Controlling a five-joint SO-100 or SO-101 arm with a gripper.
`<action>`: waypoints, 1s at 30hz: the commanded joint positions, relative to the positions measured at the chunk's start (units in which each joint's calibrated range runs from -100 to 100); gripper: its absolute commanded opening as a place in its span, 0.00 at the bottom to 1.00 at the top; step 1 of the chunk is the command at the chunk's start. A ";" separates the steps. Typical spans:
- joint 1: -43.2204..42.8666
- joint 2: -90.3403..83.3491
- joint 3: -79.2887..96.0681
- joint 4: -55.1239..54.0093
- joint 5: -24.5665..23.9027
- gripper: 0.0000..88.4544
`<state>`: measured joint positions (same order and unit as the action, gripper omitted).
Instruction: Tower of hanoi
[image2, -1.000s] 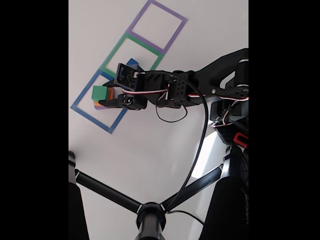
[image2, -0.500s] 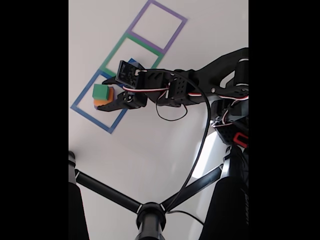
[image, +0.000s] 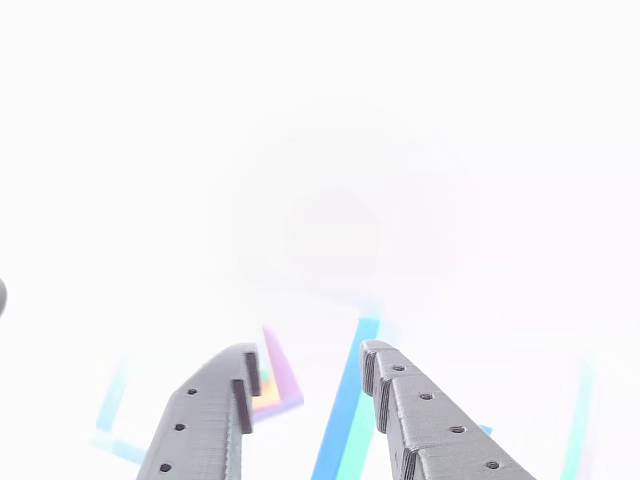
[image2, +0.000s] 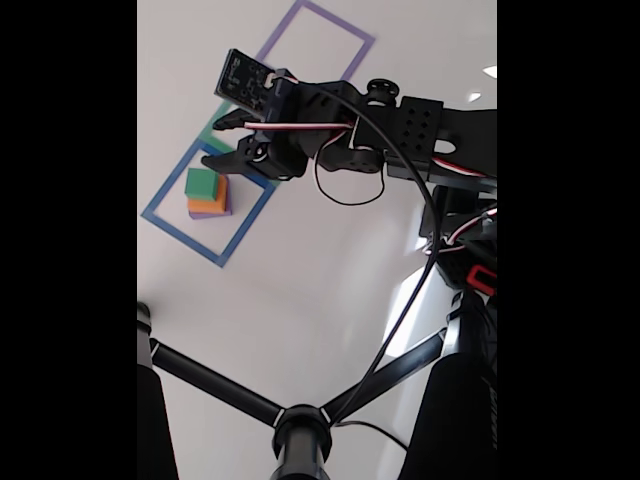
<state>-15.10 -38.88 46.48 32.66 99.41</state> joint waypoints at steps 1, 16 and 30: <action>3.02 -4.52 -14.84 21.10 0.59 0.01; 13.19 -2.42 -56.38 66.12 0.59 0.00; 18.17 -7.11 -30.75 46.28 0.59 0.21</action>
<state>1.60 -43.69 8.53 88.04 100.00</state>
